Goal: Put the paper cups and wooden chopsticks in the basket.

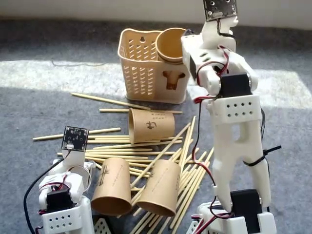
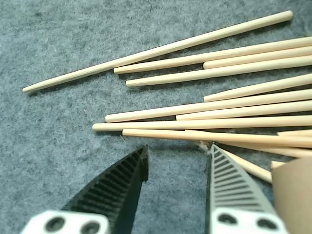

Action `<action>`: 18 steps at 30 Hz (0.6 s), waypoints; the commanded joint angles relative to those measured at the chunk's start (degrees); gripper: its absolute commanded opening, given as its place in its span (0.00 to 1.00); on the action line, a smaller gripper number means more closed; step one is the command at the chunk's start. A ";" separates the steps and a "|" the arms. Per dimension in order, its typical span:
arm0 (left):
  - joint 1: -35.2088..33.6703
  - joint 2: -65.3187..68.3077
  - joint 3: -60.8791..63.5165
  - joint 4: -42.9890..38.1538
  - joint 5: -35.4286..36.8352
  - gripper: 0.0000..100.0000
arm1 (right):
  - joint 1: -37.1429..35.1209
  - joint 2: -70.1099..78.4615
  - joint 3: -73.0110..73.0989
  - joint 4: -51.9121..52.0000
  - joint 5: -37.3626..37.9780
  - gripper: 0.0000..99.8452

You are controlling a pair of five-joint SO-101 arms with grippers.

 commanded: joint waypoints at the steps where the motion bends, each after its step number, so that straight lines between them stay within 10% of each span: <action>1: -0.75 -0.40 1.10 -0.79 -0.44 0.19 | -1.89 -0.48 -1.89 1.45 -0.26 0.15; 6: -0.75 -0.40 1.10 -0.79 -0.44 0.19 | -2.51 -0.40 0.75 1.27 -0.18 0.01; 18: -0.75 -0.40 1.10 -0.79 -0.44 0.19 | -2.51 -0.40 18.86 -9.89 -0.18 0.01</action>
